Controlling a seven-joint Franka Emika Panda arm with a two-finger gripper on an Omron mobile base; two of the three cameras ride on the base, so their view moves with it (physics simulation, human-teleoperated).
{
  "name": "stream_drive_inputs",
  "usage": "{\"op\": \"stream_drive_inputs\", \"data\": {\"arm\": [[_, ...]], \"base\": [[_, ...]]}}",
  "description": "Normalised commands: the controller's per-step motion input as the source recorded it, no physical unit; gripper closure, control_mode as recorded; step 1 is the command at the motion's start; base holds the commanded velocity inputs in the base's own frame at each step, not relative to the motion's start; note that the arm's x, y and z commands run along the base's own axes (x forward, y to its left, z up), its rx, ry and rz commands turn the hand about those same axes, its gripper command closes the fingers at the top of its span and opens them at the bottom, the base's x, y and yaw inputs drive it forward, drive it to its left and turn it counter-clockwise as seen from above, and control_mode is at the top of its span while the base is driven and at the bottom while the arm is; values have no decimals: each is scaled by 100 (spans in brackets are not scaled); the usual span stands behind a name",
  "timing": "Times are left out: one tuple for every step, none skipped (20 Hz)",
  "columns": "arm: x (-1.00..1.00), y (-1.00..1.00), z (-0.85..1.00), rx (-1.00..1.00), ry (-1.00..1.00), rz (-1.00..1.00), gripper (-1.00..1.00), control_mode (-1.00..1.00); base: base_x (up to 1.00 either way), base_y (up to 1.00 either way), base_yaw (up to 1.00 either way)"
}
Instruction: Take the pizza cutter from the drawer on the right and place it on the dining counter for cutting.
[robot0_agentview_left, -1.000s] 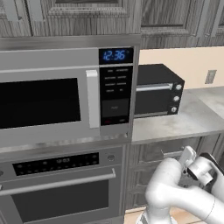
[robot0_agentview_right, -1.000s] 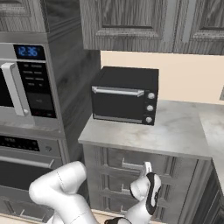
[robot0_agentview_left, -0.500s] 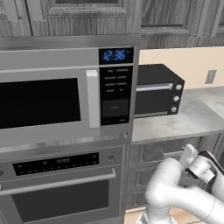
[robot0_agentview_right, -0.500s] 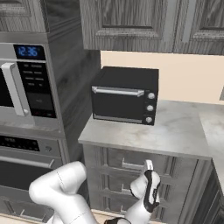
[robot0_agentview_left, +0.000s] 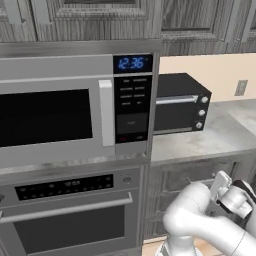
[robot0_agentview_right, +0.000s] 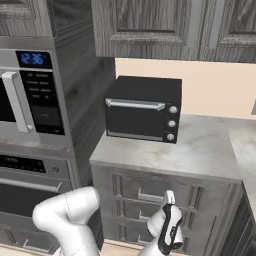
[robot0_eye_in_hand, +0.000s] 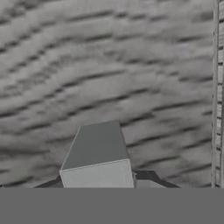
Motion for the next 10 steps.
{"op": "stream_drive_inputs", "data": {"arm": [[-59, -46, 0, 0, 0, 0, 100, -100], [-59, -49, 0, 0, 0, 0, 100, -100], [-61, -51, 0, 0, 0, 0, 100, -100], [-59, -49, 0, 0, 0, 0, 100, -100], [-61, -52, 0, 0, 0, 0, 100, -100], [-63, -51, 0, 0, 0, 0, 100, -100], [-61, -46, 0, 0, 0, 0, 100, -100], [-63, -50, 0, 0, 0, 0, 100, -100], [-64, -51, 0, 0, 0, 0, 100, -100], [-61, -46, 0, 0, 0, 0, 100, -100]], "base": [[0, 0, 0], [0, 0, 0], [0, 0, 0], [0, 0, 0], [0, 0, 0], [0, 0, 0], [0, 0, 0], [0, 0, 0], [0, 0, 0], [0, 0, 0]]}}
